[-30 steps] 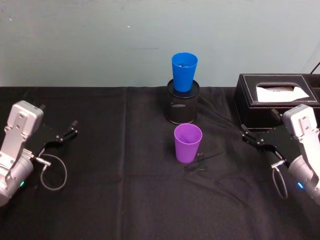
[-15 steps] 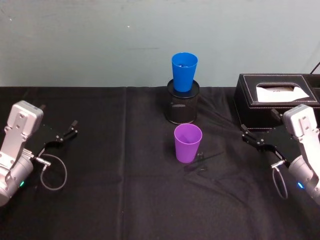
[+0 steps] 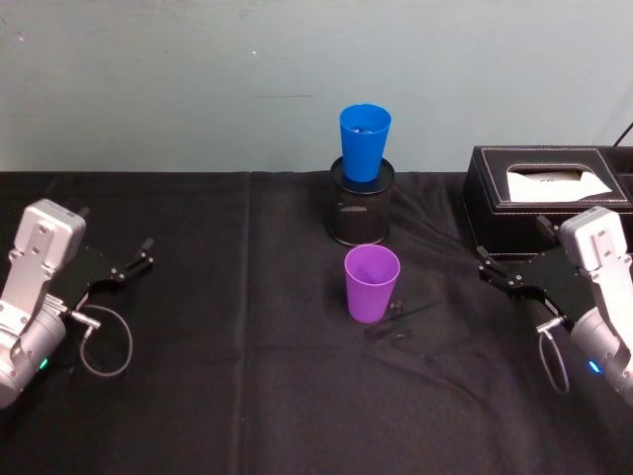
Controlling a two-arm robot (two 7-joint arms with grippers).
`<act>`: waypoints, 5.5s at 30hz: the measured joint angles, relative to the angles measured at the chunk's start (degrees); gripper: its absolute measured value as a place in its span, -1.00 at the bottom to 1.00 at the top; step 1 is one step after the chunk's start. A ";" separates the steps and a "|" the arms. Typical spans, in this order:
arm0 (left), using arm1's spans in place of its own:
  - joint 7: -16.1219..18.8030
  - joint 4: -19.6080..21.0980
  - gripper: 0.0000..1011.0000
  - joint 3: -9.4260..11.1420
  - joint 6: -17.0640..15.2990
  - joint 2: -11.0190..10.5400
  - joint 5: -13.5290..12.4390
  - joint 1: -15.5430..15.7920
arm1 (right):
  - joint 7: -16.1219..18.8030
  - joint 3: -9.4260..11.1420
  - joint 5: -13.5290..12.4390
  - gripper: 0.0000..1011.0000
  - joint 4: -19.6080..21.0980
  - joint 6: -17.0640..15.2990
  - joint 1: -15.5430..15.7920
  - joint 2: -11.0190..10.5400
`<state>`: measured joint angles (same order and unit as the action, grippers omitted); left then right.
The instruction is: Pick up one cup with a gripper and tap it against the other cup.
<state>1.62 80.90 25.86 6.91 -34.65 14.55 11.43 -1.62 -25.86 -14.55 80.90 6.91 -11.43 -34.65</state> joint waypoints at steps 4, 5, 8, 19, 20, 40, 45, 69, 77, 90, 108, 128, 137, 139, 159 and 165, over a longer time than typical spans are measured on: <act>0.00 0.00 0.98 0.00 0.00 0.00 0.00 0.00 | 0.09 0.09 0.04 0.98 0.04 0.05 0.11 -0.06; 0.00 0.00 0.98 0.00 0.00 0.00 0.00 0.00 | 0.31 0.20 0.08 0.98 0.16 0.16 0.36 -0.24; 0.00 0.00 0.98 0.00 0.00 0.00 0.00 0.00 | 1.75 0.47 0.17 0.98 1.31 0.61 1.81 -1.27; 0.00 0.00 0.98 0.00 0.00 0.00 0.00 0.00 | 14.33 0.40 -6.58 0.98 4.96 4.39 6.79 -2.24; 0.00 0.00 0.98 0.00 0.00 0.00 0.00 0.00 | 15.02 0.22 -6.89 0.98 4.70 4.47 6.61 -1.79; 0.00 0.00 0.98 0.00 0.00 0.00 0.00 0.00 | 22.35 -2.53 -8.05 0.98 -7.25 2.44 -2.81 10.70; 0.00 0.00 0.98 0.00 0.00 0.00 0.00 0.00 | 22.85 -2.50 -7.39 0.98 -11.00 2.99 -4.89 13.38; 0.00 0.00 0.98 0.00 0.00 0.00 0.00 0.00 | 24.13 -0.15 -5.51 0.52 -15.47 3.98 -6.64 18.14; 0.00 0.00 0.98 0.00 0.00 0.00 0.00 0.00 | 24.07 1.69 -5.04 0.45 -9.52 1.81 -4.48 16.65; 0.00 0.00 0.98 0.00 0.00 0.00 0.00 0.00 | 24.85 6.74 -8.34 0.44 2.92 -4.21 -0.38 13.50; 0.00 0.00 0.98 0.00 0.00 0.00 0.00 0.00 | 25.09 6.75 -8.53 0.44 3.00 -4.43 -0.31 13.50; 0.00 0.00 0.98 0.00 0.00 0.00 0.00 0.00 | 25.07 6.70 -8.45 0.44 2.92 -4.32 -0.35 13.50; 0.00 0.00 0.98 0.00 0.00 0.00 0.00 0.00 | 25.06 6.70 -8.45 0.44 2.92 -4.28 -0.35 13.50; 0.00 0.00 0.98 0.00 0.00 0.00 0.00 0.00 | 25.06 6.70 -8.44 0.44 2.92 -4.28 -0.35 13.50; 0.00 0.00 0.98 0.00 0.00 0.00 0.00 0.00 | 24.96 6.70 -8.44 0.44 2.92 -4.28 -0.35 13.50; 0.00 0.00 0.98 0.00 0.00 0.00 0.00 0.00 | 24.96 6.70 -8.45 0.44 2.92 -4.29 -0.36 13.50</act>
<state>1.62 80.90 25.86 6.91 -34.65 14.55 11.43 23.34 -19.16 -22.99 83.82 2.62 -11.79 -21.15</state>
